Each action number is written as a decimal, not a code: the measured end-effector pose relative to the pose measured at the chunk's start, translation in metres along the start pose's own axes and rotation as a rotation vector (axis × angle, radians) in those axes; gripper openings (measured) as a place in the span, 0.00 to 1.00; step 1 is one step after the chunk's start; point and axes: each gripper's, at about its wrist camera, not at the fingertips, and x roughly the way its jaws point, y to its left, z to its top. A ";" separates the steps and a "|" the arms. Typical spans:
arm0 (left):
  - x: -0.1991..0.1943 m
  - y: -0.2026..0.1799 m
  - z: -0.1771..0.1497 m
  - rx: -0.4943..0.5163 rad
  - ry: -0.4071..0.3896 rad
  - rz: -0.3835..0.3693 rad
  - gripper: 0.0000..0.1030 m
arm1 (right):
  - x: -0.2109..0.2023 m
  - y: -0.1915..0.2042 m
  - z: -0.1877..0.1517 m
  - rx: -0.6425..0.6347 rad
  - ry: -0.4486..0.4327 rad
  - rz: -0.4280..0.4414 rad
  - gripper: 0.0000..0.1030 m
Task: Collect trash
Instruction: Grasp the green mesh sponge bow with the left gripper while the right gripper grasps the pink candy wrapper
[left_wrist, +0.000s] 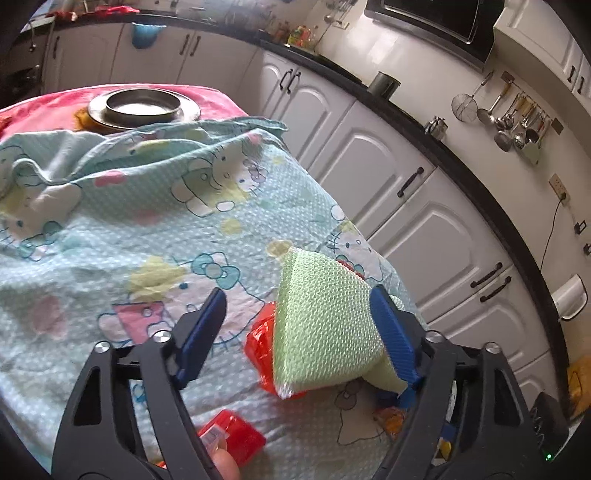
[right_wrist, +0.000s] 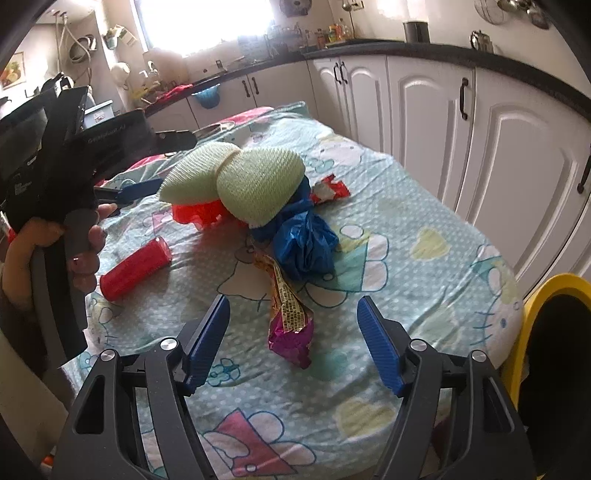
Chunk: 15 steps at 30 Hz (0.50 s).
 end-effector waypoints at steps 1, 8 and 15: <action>0.003 0.000 0.000 0.000 0.007 -0.008 0.66 | 0.002 0.000 0.000 0.004 0.006 0.002 0.63; 0.008 -0.001 0.001 -0.003 0.032 -0.029 0.42 | 0.014 0.001 -0.005 0.005 0.035 0.005 0.55; -0.001 -0.009 0.002 0.031 0.027 -0.043 0.23 | 0.014 -0.001 -0.007 0.012 0.028 -0.006 0.42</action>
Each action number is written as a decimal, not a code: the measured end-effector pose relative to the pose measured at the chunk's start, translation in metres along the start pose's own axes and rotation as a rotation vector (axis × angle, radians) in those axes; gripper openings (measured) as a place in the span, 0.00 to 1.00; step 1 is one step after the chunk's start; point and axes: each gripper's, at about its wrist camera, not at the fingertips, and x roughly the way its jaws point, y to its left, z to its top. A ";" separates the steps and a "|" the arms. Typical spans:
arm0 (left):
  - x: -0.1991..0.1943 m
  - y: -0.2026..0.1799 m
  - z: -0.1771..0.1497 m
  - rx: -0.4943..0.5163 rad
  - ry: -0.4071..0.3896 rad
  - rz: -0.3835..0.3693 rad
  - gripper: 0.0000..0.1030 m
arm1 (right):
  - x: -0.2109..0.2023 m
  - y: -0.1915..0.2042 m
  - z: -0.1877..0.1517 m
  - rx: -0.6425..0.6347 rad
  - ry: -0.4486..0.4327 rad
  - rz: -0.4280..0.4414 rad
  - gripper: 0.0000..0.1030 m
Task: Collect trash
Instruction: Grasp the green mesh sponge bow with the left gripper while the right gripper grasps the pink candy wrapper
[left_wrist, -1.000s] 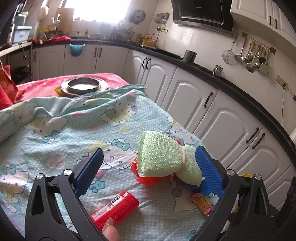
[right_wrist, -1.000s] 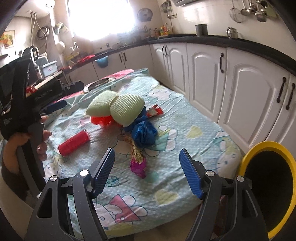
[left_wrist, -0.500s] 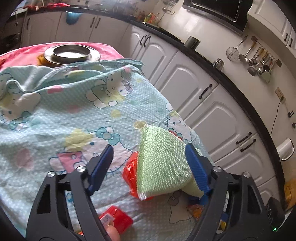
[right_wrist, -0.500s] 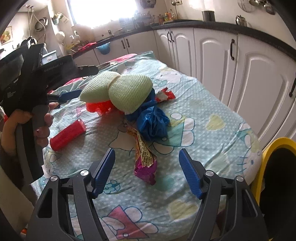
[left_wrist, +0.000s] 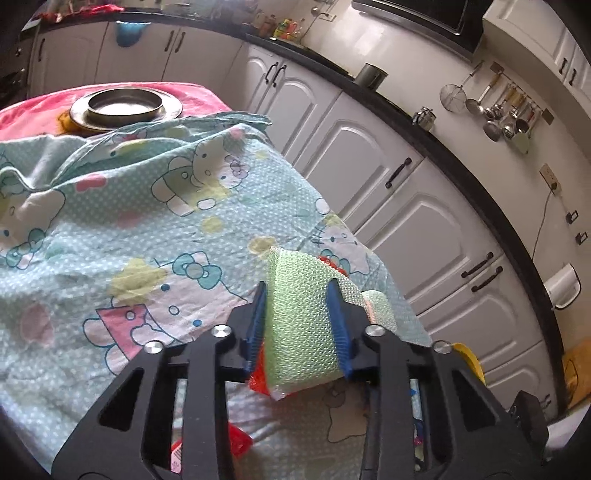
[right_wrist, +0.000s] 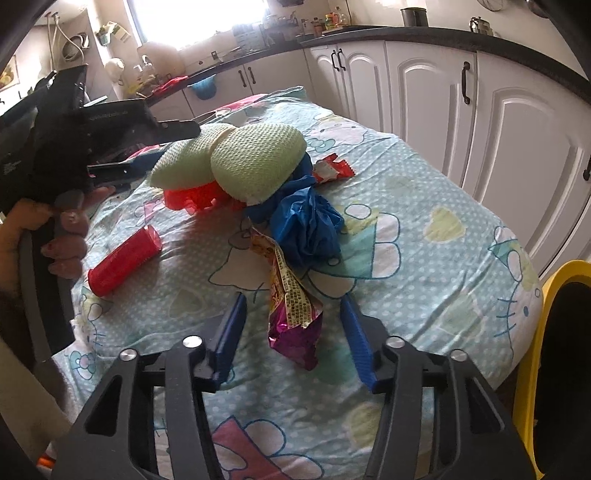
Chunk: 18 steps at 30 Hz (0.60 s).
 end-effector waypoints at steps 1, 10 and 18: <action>-0.002 0.000 0.000 -0.003 -0.001 -0.011 0.20 | 0.000 -0.001 0.000 0.000 0.000 -0.002 0.39; -0.026 -0.013 -0.005 0.027 -0.032 -0.039 0.13 | -0.011 -0.006 -0.006 0.023 -0.018 0.003 0.25; -0.054 -0.033 -0.013 0.082 -0.079 -0.058 0.11 | -0.035 0.003 -0.013 0.001 -0.060 0.032 0.24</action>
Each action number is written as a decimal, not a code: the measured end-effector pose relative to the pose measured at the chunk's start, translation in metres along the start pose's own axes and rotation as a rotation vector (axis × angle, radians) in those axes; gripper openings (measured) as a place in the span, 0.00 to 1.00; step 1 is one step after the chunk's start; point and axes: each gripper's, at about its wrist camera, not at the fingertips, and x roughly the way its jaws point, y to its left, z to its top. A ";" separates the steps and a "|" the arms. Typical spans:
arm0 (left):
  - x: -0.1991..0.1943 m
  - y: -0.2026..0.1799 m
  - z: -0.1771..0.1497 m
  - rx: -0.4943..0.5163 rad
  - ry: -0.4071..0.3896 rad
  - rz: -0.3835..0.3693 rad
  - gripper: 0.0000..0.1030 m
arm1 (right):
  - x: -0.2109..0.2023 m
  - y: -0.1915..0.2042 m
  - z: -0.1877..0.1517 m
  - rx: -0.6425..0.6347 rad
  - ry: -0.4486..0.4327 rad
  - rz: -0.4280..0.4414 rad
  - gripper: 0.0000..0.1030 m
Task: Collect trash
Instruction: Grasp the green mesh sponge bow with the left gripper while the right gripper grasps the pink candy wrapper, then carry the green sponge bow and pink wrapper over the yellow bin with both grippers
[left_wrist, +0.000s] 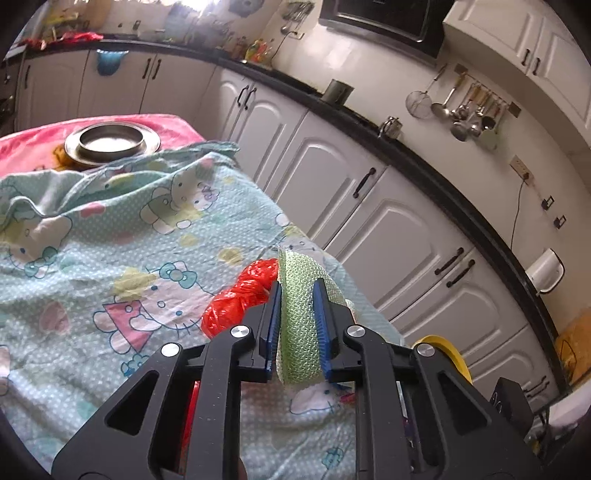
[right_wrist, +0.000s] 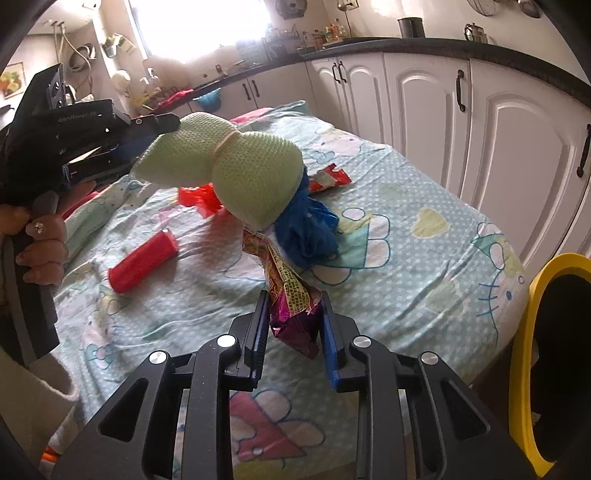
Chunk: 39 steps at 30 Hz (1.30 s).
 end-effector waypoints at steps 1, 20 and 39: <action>-0.004 -0.004 0.000 0.014 -0.008 0.001 0.11 | -0.004 0.001 0.000 -0.003 -0.006 0.004 0.24; -0.030 -0.081 0.001 0.153 -0.075 -0.067 0.11 | -0.095 -0.037 0.003 0.030 -0.163 -0.079 0.24; 0.000 -0.169 -0.021 0.308 -0.025 -0.174 0.11 | -0.169 -0.109 -0.022 0.151 -0.266 -0.238 0.24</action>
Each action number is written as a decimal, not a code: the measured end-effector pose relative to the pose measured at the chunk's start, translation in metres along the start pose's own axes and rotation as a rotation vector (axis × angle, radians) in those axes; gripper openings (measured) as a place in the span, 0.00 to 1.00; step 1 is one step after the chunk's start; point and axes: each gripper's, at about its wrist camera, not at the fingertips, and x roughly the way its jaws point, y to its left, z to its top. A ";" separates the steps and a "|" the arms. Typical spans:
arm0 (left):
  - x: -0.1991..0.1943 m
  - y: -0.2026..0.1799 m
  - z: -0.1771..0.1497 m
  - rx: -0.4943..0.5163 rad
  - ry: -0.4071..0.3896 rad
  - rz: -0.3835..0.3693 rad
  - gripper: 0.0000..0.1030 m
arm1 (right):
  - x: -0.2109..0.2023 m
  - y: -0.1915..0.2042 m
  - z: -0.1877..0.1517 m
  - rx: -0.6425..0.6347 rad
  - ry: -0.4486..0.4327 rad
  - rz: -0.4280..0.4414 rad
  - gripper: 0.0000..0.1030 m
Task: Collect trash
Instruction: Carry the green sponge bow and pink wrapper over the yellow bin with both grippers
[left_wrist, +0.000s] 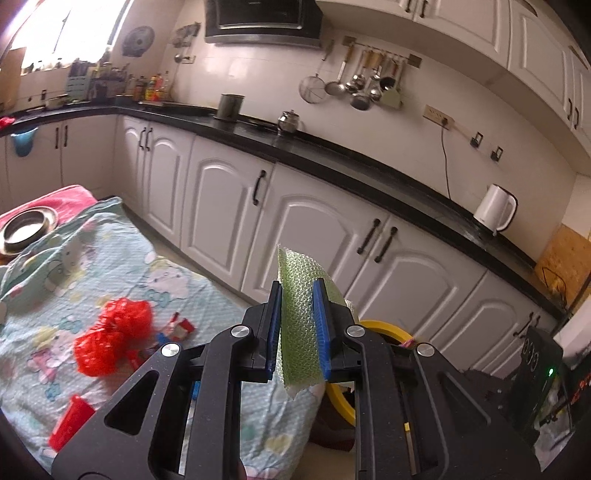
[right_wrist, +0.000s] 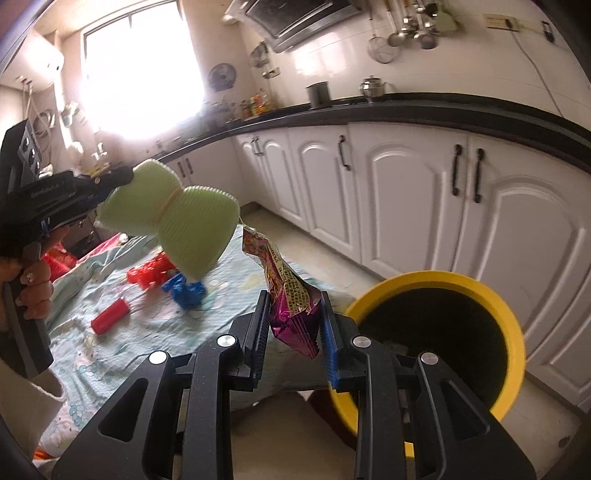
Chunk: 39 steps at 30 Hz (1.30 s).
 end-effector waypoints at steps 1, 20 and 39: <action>0.003 -0.004 -0.001 0.007 0.006 -0.004 0.11 | -0.003 -0.005 0.000 0.007 -0.005 -0.007 0.24; 0.062 -0.087 -0.032 0.144 0.106 -0.088 0.11 | -0.029 -0.068 -0.016 0.103 -0.037 -0.140 0.24; 0.126 -0.122 -0.078 0.200 0.204 -0.109 0.11 | -0.011 -0.114 -0.042 0.181 0.038 -0.228 0.24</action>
